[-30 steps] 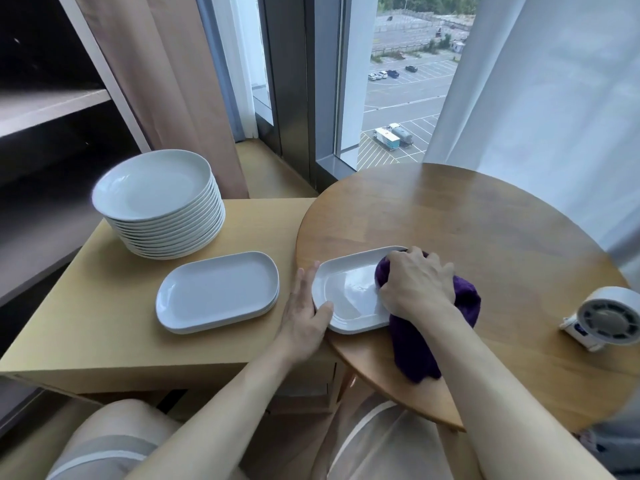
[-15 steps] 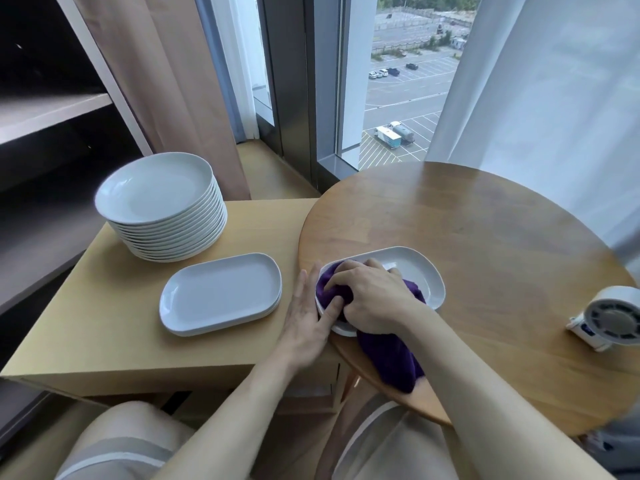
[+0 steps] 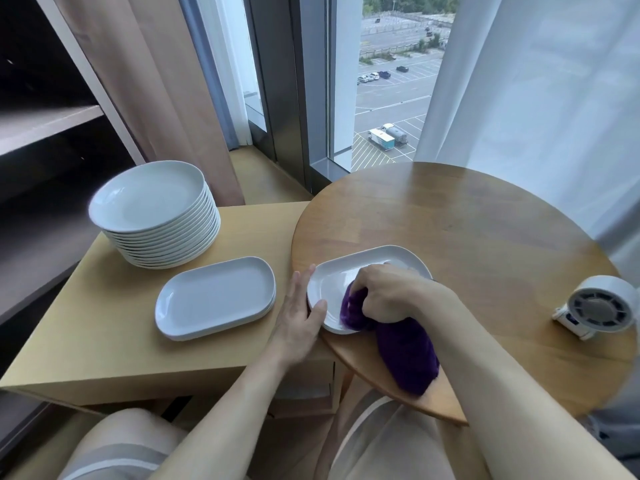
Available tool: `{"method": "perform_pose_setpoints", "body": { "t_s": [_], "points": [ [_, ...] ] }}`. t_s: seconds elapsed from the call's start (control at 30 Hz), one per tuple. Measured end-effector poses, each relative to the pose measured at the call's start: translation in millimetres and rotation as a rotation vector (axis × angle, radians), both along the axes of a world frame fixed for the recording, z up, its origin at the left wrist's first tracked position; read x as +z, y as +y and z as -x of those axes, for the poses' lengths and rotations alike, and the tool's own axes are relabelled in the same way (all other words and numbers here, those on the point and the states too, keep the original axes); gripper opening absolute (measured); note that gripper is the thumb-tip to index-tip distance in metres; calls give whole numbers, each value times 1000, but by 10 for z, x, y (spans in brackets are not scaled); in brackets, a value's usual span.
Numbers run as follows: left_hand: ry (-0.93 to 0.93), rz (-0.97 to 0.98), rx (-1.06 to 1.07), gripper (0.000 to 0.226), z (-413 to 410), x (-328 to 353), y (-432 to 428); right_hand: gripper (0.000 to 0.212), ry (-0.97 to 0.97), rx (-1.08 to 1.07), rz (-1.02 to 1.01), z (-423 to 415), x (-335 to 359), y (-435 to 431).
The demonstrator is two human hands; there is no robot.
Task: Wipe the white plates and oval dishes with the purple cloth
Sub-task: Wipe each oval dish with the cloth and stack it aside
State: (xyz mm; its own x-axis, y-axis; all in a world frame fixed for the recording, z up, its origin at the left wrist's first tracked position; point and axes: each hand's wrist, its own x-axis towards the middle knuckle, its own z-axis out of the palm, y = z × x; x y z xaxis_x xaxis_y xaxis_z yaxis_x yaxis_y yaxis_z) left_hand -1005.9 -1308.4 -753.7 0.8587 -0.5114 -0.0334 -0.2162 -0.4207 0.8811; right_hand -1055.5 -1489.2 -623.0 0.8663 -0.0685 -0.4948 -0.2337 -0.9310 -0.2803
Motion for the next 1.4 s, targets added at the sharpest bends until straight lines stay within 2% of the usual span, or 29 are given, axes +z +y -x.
{"method": "perform_pose_setpoints", "body": {
  "t_s": [0.23,0.3,0.4,0.6,0.73,0.9,1.03,1.1,1.27,1.4],
  "points": [
    [57,70,84,71,62,55,-105,55,-24,-200,5,55,-18,-355],
    [75,78,92,72,70,68,-113,52,-106,-292,22,55,-50,-425],
    [79,79,83,73,71,61,-111,38,-179,-370,105,42,-122,-441],
    [99,78,86,74,46,20,-133,23,-300,-251,399,-29,-286,-197],
    [89,90,78,73,34,-14,-134,29,-412,-58,545,-76,-405,38],
    [81,122,81,67,19,-36,-127,30,-529,152,372,-69,-404,318],
    [69,146,64,55,38,5,-134,33,-491,187,242,-74,-357,347],
    [80,126,66,55,53,38,-144,34,-464,157,187,-72,-342,299],
    [72,83,87,75,72,28,-151,34,-423,-55,108,-84,-353,142],
    [55,56,91,76,68,47,-157,33,-394,-245,128,-70,-331,-43]
  ]
}}
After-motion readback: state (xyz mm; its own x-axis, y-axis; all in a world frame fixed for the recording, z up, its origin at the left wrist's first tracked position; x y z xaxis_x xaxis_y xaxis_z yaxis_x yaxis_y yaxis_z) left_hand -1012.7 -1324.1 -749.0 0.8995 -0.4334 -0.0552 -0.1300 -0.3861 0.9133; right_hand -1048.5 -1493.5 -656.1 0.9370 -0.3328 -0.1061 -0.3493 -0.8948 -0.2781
